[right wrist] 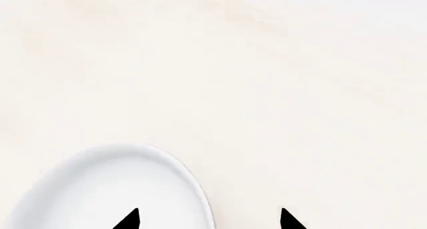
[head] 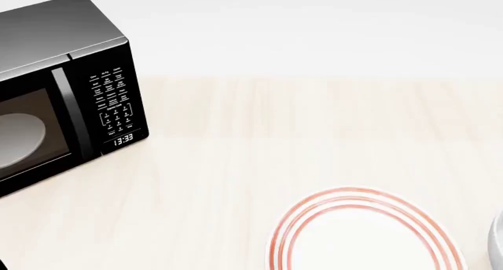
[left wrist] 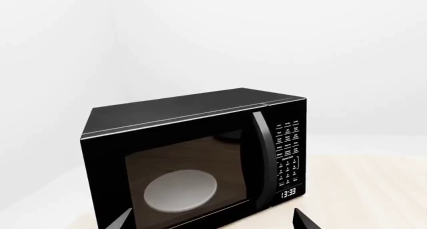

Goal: Put the white bowl to the right of the plate.

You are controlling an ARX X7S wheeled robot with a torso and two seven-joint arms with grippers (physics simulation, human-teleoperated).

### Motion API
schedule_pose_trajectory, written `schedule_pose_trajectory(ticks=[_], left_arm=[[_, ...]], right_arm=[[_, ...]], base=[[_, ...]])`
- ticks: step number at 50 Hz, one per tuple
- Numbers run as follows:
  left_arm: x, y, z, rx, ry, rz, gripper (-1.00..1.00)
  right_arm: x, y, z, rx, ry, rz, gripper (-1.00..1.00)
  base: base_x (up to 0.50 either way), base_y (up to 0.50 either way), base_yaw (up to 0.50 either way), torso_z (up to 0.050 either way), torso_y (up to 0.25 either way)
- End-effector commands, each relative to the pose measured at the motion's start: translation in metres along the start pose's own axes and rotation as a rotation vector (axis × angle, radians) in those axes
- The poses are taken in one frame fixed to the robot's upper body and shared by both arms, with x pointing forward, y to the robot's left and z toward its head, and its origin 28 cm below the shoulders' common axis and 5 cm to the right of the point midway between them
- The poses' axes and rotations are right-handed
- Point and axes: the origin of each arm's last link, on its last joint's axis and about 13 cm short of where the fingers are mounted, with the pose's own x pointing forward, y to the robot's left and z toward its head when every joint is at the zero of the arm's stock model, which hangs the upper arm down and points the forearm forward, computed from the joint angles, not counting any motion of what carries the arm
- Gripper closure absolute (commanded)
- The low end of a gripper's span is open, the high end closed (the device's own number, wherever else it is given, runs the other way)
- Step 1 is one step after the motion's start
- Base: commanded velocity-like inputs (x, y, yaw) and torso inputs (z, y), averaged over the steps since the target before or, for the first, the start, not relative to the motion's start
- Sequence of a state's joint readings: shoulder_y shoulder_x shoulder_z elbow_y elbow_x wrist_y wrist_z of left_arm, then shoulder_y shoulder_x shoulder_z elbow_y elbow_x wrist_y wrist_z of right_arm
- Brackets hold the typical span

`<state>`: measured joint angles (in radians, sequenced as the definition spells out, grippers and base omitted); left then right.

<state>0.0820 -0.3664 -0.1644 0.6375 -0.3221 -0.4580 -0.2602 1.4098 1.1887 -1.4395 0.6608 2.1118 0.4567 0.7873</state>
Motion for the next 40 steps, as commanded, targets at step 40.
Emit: schedule_pose_trajectory(ticks=[40], left_arm=[[-0.033, -0.029, 0.012, 0.028, -0.074, -0.183, -1.0]], right_arm=[[-0.178, 0.041, -0.231, -0.418, -0.831, 0.689, -1.0]], base=[[0.0, 0.0, 0.0, 0.0, 0.0]])
